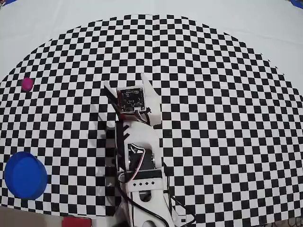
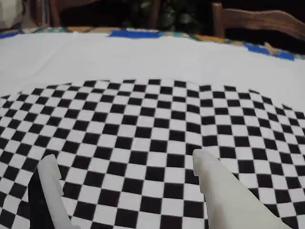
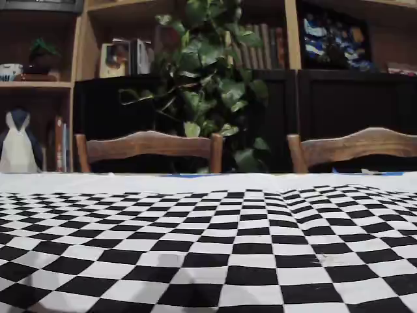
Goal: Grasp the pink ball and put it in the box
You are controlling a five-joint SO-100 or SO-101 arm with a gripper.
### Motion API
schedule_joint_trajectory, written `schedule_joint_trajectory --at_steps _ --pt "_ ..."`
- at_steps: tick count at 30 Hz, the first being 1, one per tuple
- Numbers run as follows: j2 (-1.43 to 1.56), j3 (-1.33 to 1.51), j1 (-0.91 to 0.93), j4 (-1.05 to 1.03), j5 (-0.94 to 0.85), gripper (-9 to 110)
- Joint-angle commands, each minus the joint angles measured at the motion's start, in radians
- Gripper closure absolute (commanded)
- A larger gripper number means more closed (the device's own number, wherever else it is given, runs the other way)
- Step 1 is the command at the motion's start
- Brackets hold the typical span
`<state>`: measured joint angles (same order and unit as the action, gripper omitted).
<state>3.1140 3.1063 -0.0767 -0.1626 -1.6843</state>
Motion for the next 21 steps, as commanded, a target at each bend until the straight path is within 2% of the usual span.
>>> schedule_joint_trajectory --at_steps 1,21 --pt "-0.008 0.008 -0.029 0.011 0.009 68" --pt "-0.009 0.008 -0.27 0.032 0.044 68"
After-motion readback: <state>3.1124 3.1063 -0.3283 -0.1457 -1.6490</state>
